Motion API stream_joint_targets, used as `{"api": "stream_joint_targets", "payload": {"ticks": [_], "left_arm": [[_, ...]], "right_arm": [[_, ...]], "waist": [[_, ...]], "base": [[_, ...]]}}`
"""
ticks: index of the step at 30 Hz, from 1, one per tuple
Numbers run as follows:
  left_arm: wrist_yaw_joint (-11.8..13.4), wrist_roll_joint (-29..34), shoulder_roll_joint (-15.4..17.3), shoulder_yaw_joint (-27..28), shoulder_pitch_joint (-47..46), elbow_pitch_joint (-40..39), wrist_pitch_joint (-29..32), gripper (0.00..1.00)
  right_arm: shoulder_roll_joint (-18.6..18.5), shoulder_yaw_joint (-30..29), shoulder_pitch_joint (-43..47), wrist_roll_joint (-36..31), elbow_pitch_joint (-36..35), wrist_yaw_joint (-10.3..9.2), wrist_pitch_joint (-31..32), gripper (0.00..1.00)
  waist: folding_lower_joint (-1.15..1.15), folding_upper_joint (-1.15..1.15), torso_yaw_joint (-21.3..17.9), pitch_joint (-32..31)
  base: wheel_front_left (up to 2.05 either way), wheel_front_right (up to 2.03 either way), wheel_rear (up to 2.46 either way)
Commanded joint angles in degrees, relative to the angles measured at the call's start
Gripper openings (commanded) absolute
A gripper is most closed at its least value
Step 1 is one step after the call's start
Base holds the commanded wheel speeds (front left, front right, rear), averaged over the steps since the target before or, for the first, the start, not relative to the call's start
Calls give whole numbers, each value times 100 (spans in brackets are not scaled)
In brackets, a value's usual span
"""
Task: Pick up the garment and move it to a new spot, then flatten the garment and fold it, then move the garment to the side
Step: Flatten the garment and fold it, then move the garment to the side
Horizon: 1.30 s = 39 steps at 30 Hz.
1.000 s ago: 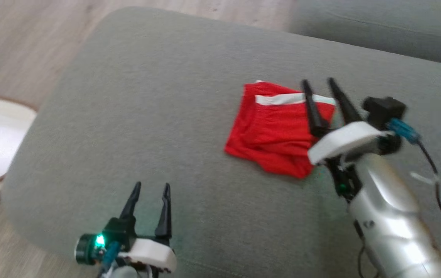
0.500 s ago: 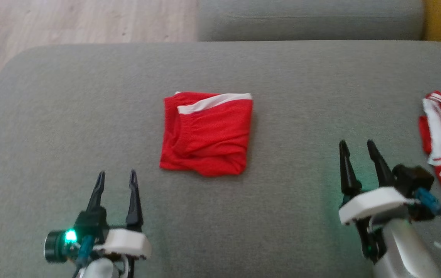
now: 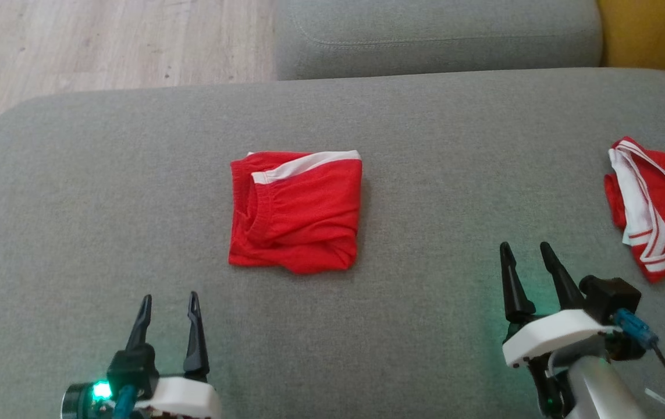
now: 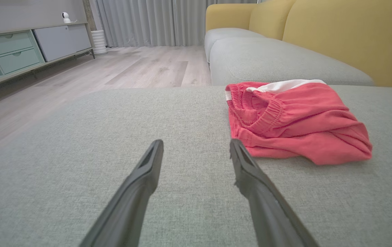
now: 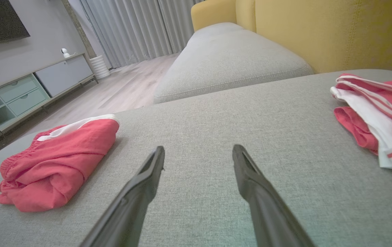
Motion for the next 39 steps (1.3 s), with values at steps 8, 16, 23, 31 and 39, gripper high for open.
{"api": "stream_joint_targets", "payload": {"ticks": [8, 16, 23, 31, 39], "left_arm": [[-127, -53, 24, -175, -343, -167, -30, 100], [-235, -439, 24, -815, -551, -107, -30, 100], [-291, -781, 24, -1196, -562, -101, -30, 100], [-256, -639, 24, -1141, -617, -215, -30, 100], [-276, -611, 24, -1127, -630, -267, -30, 100]], "right_arm": [[8, 552, -492, 27, -10, 22, -63, 100], [8, 1038, -1710, -87, 749, 22, -63, 100], [8, 637, -2237, -59, 2197, 22, -63, 100], [8, 1326, -2211, 1273, 2521, 22, -63, 100], [8, 1429, -2268, 1588, 2244, 22, -63, 0]], "waist": [[0, 0, 475, 304], [0, 0, 1482, 713], [0, 0, 2175, 913], [0, 0, 2261, 1058], [0, 0, 1706, 921]], "base": [[0, 0, 0], [0, 0, 0], [0, 0, 0], [0, 0, 0], [0, 0, 0]]}}
